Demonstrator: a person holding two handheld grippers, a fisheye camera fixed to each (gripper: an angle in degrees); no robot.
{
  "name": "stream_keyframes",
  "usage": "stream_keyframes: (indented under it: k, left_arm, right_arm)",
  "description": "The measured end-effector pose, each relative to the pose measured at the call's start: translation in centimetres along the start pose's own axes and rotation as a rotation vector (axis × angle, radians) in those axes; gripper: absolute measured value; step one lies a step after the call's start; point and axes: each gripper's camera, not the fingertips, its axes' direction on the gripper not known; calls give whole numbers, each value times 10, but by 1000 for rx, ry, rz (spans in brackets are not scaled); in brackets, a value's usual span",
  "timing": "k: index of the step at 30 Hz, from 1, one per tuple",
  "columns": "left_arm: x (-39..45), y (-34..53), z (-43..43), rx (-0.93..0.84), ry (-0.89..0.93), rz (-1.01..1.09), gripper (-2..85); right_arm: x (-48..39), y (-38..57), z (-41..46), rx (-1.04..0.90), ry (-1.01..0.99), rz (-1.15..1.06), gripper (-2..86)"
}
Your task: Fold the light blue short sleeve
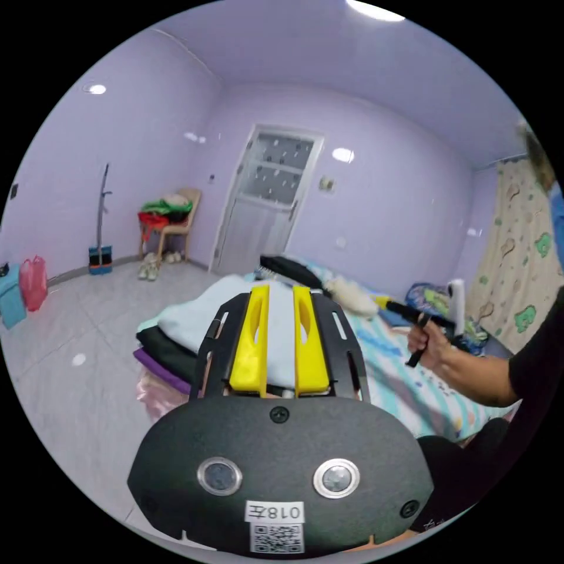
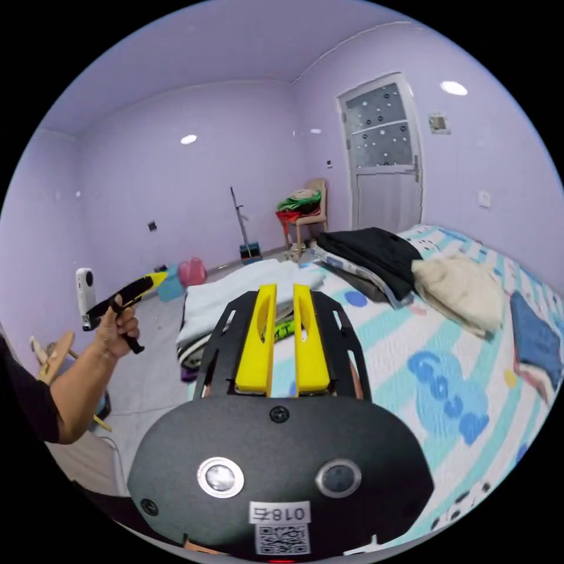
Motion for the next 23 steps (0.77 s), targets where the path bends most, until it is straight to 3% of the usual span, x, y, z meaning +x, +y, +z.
stream_keyframes:
  k: [2, 4, 9, 14, 19, 23]
  left_arm:
    - [51, 5, -42, 124, 126, 33, 69]
    - [97, 10, -49, 109, 204, 70, 73]
    - [219, 13, 4, -119, 501, 51, 75]
    - [361, -4, 116, -360, 905, -150, 79]
    - [449, 15, 204, -609, 885, -222, 80]
    - [504, 27, 244, -806, 751, -80, 83]
  right_arm:
    - [11, 32, -44, -15, 42, 35, 44]
    - [20, 68, -85, -65, 156, 44, 36]
    - [49, 171, -193, -292, 528, 210, 13]
    - [65, 213, -249, -407, 589, 331, 6]
    - [68, 211, -266, -377, 587, 287, 5]
    - [74, 206, -289, -298, 573, 331, 4]
